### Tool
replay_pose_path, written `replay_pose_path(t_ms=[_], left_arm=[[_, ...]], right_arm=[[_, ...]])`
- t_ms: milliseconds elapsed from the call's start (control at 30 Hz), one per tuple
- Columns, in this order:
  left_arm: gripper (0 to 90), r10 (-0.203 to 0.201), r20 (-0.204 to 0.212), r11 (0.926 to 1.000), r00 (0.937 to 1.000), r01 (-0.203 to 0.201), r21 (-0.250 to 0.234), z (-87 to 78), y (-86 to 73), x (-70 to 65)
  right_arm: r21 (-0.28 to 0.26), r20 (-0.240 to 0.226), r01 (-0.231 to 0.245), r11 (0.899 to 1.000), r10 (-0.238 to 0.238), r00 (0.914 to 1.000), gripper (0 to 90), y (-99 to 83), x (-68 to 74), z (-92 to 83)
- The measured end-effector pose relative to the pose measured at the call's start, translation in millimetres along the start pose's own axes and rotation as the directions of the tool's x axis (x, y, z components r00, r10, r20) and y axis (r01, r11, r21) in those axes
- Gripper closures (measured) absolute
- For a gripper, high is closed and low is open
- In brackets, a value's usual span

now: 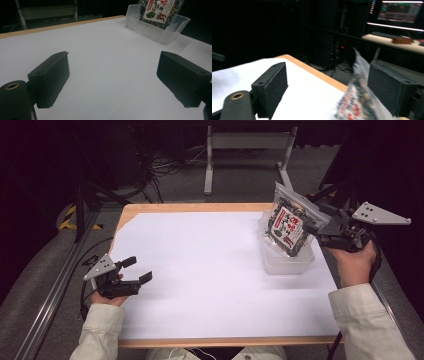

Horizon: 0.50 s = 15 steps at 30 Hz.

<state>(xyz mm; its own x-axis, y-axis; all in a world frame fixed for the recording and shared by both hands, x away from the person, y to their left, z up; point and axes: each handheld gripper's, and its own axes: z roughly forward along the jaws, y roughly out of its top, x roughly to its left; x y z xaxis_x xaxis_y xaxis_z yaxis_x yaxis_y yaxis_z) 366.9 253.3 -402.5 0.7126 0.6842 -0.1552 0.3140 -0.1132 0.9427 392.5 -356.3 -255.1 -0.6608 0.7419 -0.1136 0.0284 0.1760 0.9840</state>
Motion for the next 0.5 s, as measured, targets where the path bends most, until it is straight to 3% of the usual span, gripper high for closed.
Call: replay_pose_path(t_ms=[233, 433, 500], left_arm=[[11.5, 0.007, 0.008, 1.0000, 0.9999, -0.007, 0.001, 0.5, 0.4, -4.1], [9.4, 0.058, 0.027, 0.9976, 0.9979, -0.059, 0.036, -2.6, -0.5, -16.3], [9.0, 0.067, 0.031, 0.9975, 0.9973, -0.068, 0.021, -4.1, -4.0, -19.2]], right_arm=[[0.021, -0.093, -0.010, 1.000, 0.012, 0.9956, 10.7, -3.6, 21.9, 2.9], [0.037, -0.157, -0.043, 0.998, 0.048, 0.9864, 5.3, -21.9, 32.1, 7.6], [0.050, -0.168, -0.046, 0.998, 0.053, 0.9843, 4.8, -30.1, 35.5, 9.4]])
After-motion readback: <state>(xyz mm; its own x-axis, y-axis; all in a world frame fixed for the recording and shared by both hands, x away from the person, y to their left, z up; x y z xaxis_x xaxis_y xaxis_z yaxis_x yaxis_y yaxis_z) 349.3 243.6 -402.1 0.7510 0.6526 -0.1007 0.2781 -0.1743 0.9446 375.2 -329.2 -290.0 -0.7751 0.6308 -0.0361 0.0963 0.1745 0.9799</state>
